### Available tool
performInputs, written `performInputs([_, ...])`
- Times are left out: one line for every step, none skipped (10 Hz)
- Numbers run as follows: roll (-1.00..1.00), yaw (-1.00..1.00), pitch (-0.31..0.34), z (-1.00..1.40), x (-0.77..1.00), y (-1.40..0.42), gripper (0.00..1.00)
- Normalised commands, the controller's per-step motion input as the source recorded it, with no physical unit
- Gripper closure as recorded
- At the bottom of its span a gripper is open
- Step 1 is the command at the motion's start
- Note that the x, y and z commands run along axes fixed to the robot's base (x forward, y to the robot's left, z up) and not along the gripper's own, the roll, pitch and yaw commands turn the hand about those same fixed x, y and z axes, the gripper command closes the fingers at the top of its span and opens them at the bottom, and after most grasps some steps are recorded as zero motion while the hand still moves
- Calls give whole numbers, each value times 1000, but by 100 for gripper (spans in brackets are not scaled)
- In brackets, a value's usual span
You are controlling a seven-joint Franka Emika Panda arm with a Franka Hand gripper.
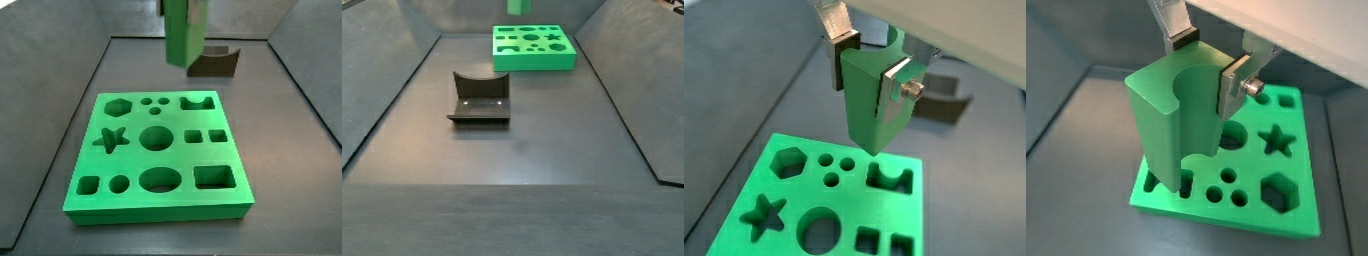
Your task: Insert the arch object.
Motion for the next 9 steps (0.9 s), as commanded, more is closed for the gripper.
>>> performInputs([-164,-883,43,-466,-9,0,100])
performInputs([-197,-846,80,-474,0,0,100])
performInputs([-169,-860,111,-391,0,0,100])
performInputs([-181,-826,193,-400,0,0,100])
performInputs([-187,-817,221,-403,0,0,100])
performInputs([-159,-806,231,-374,0,0,100])
performInputs([-166,-851,164,-317,37,0,100])
performInputs([-167,-849,77,-231,151,0,100])
performInputs([-170,-849,13,-226,203,0,100])
